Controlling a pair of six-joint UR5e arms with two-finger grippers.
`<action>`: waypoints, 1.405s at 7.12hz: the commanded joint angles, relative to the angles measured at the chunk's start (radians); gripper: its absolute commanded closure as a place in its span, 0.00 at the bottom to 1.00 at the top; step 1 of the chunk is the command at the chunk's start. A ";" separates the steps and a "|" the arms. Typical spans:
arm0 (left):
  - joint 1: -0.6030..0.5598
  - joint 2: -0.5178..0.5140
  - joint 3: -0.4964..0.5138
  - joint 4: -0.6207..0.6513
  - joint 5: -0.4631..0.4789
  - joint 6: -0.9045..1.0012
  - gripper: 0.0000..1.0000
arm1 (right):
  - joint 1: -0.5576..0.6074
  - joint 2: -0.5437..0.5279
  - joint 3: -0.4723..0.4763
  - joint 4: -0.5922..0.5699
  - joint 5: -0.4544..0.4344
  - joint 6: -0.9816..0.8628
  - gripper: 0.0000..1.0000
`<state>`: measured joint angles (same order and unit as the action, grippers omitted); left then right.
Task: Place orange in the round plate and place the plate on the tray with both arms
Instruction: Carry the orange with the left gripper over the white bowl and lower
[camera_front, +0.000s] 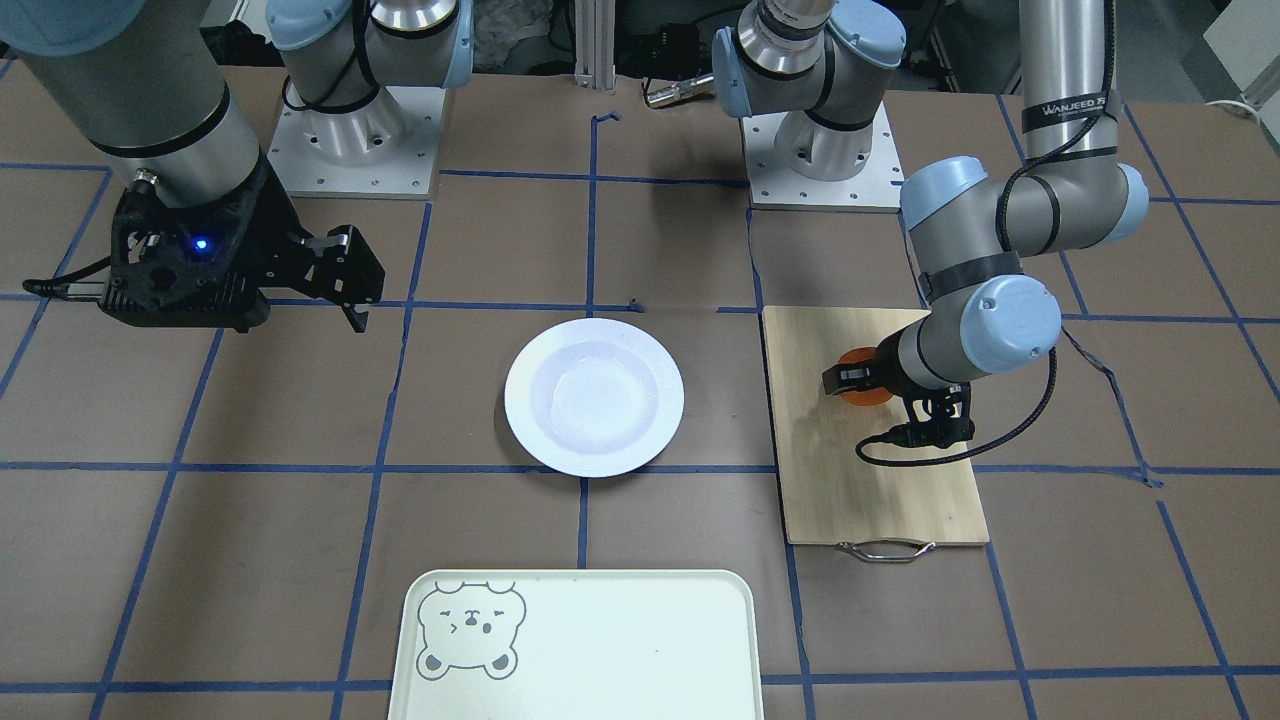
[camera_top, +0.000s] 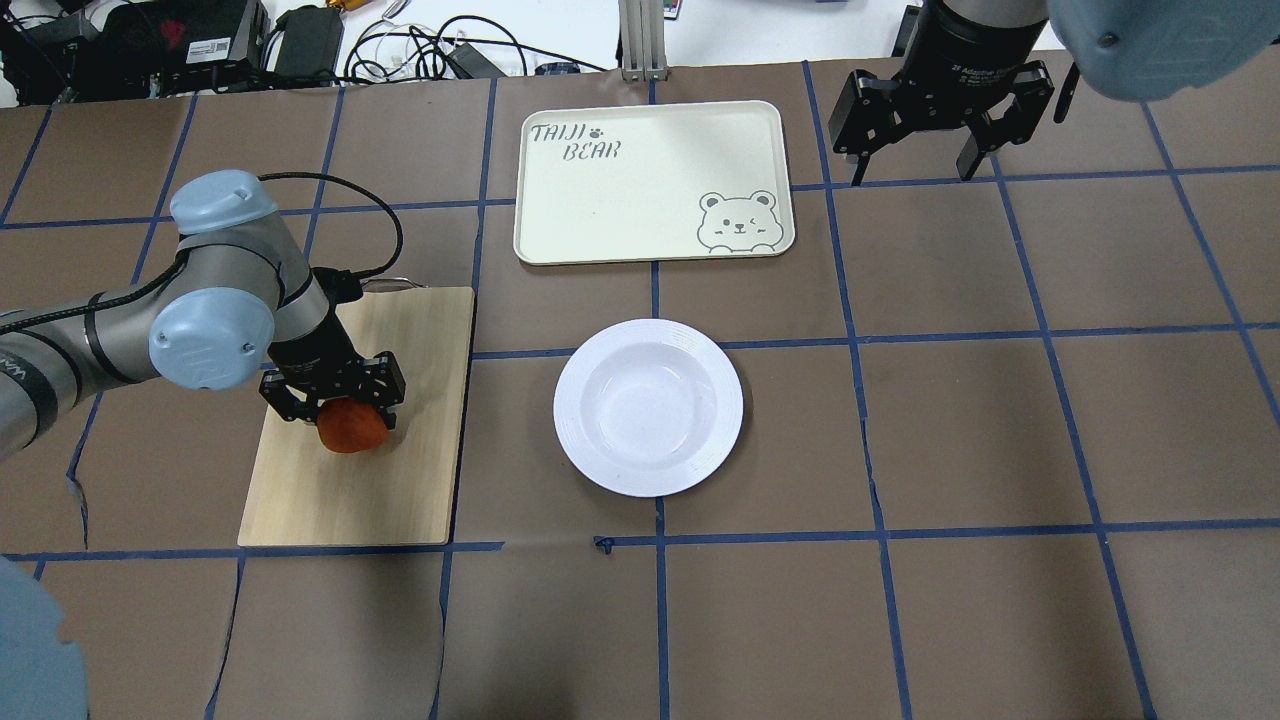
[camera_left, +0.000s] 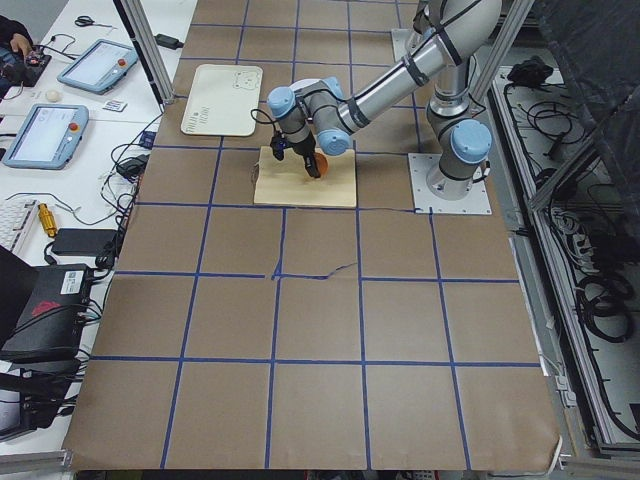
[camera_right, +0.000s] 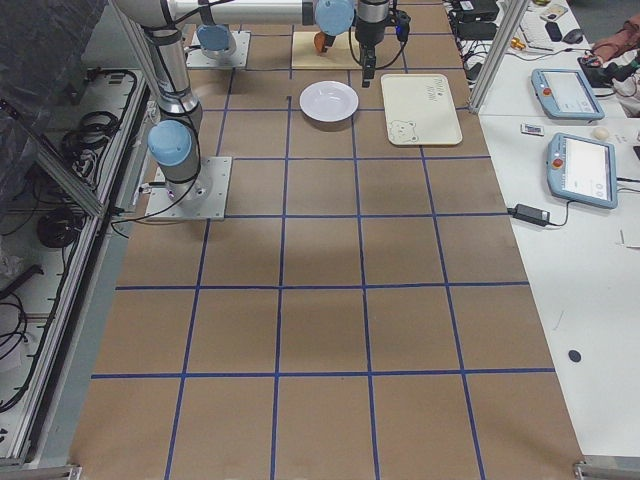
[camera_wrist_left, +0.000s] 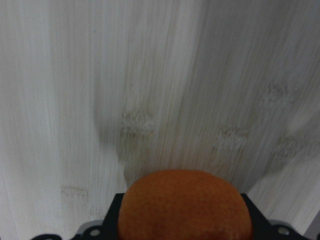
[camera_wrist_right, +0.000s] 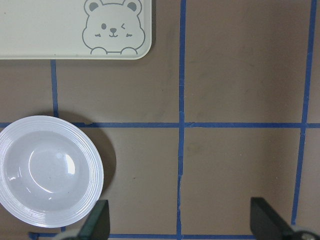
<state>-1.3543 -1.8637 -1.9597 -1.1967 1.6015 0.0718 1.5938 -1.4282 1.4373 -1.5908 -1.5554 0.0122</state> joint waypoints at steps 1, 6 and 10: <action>-0.035 0.003 0.076 -0.021 -0.021 -0.004 0.80 | 0.000 0.000 0.000 0.000 0.000 0.000 0.00; -0.456 -0.031 0.157 0.079 -0.193 -0.463 0.80 | -0.002 0.002 0.000 0.002 0.000 0.000 0.00; -0.594 -0.132 0.147 0.206 -0.187 -0.567 0.79 | -0.002 0.003 0.000 0.002 -0.002 0.000 0.00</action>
<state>-1.9211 -1.9633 -1.8101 -1.0246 1.4122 -0.4756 1.5923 -1.4253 1.4373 -1.5892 -1.5569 0.0123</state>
